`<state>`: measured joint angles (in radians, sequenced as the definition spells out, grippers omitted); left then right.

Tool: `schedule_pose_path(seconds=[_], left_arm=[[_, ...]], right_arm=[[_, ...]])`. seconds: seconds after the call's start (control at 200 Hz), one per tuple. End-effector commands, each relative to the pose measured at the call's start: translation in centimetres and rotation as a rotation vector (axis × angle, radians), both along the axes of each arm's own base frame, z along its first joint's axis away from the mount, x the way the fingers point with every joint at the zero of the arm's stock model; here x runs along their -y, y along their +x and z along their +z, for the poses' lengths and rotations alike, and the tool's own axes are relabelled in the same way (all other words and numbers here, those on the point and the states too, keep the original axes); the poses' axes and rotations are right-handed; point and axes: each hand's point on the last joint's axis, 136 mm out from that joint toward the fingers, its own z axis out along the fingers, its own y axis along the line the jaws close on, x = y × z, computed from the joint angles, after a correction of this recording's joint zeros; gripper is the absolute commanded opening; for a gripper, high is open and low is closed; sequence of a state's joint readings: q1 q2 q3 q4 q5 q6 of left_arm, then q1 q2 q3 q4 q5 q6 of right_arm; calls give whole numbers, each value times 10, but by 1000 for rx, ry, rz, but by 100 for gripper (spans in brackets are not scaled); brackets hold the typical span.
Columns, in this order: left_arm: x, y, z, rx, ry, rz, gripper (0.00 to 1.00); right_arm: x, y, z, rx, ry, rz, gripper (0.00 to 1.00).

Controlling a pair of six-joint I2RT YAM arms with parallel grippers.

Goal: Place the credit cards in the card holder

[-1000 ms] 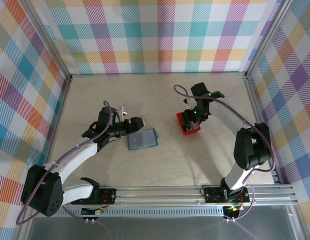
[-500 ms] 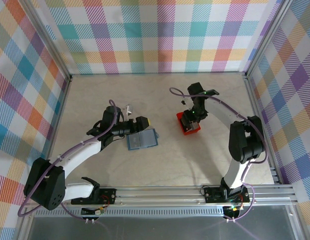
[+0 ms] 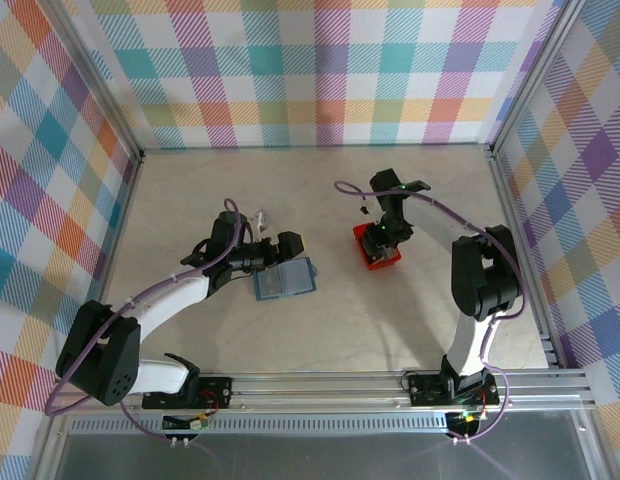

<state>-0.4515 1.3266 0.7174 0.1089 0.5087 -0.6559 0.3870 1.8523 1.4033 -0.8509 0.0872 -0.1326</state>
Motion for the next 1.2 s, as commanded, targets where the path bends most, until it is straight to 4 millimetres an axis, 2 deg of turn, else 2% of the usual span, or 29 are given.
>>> schedule_pose_path(seconds=[0.0,0.22,0.42,0.665,1.19], left_arm=[[10,4,20,47,-45,-24,100],[8,1,23,49,-41,-22,100],[2,-2,25,65,-30,-2,100],[-1,-6,30,75,-29,0,100],[-3,-8,32,80,-12,1,100]], right_arm=[[-2,9,3,20,-29,24,57],[-9,11,-3,14,-64,44,58],[-8,19,-16,37,-137,31,57],[0,25,-24,62,-188,8,49],[14,42,-9,179,-260,-28,29]])
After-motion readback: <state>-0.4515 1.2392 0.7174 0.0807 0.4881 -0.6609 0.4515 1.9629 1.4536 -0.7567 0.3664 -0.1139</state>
